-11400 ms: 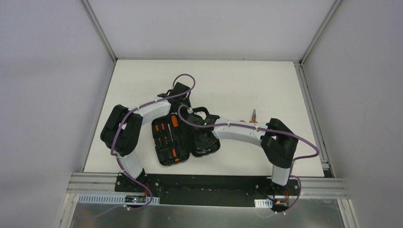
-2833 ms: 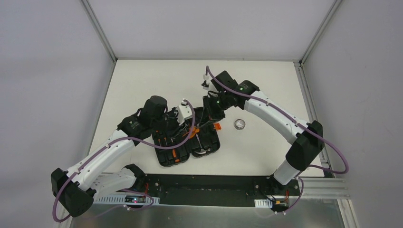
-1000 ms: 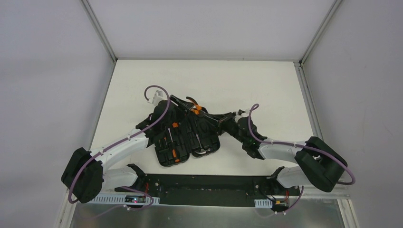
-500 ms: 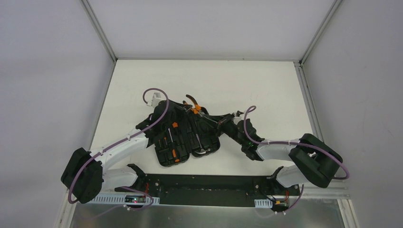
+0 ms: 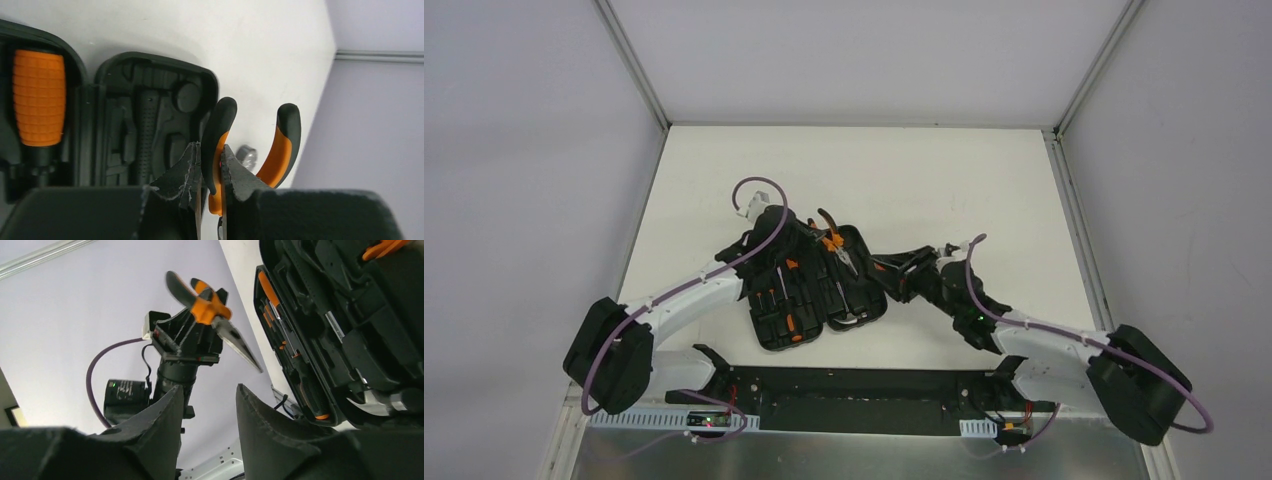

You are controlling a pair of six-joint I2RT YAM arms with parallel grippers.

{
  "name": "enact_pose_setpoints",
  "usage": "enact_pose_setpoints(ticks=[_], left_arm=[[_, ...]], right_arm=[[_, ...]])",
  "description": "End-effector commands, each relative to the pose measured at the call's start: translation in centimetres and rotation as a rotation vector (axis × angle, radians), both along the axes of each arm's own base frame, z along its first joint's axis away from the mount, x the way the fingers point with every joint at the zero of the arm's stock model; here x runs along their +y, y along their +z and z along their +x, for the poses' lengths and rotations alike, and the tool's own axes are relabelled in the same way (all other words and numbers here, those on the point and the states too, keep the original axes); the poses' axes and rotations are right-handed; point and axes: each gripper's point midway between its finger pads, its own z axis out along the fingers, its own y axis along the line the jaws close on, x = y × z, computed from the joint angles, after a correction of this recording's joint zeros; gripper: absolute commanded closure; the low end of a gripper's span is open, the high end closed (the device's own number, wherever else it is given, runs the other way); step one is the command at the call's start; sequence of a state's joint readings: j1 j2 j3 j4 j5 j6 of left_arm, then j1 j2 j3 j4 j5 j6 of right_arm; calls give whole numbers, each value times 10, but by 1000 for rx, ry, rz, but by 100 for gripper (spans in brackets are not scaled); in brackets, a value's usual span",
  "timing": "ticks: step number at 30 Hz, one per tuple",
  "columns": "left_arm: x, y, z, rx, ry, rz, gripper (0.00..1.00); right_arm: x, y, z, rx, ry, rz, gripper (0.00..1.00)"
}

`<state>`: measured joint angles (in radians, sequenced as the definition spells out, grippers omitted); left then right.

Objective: Pack the tool kit
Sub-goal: Place the pliers in the toolbox.

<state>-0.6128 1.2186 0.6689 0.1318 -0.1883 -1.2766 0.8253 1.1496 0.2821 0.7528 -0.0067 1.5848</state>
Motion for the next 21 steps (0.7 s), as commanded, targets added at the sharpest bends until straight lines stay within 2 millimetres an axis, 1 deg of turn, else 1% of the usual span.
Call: enact_pose_setpoints(ticks=[1, 2, 3, 6, 8, 10, 12, 14, 16, 21], left_arm=[[-7, 1, 2, 27, -102, 92, 100], [-10, -4, 1, 50, -123, 108, 100], [-15, -4, 1, 58, -148, 111, 100], [-22, -24, -7, 144, -210, 137, 100], [-27, -35, -9, 180, -232, 142, 100], [-34, -42, -13, 214, -258, 136, 100], [-38, -47, -15, 236, -260, 139, 100], [-43, -49, -16, 247, -262, 147, 100], [-50, -49, -18, 255, -273, 154, 100], [-52, -59, -19, 280, -228, 204, 100]], right_arm=[[-33, -17, -1, 8, -64, -209, 54], [-43, -18, 2, -18, -88, -290, 53], [-53, -19, 2, -32, -104, -358, 52], [-80, -15, 1, -77, -141, -534, 50], [-93, -10, 2, -109, -159, -615, 50], [-100, -6, 3, -132, -166, -672, 49], [-102, -5, 4, -152, -150, -716, 49], [-99, -9, 4, -153, -119, -746, 49], [-92, -12, 4, -153, -79, -758, 48], [-75, -17, 4, -147, -4, -750, 48]])
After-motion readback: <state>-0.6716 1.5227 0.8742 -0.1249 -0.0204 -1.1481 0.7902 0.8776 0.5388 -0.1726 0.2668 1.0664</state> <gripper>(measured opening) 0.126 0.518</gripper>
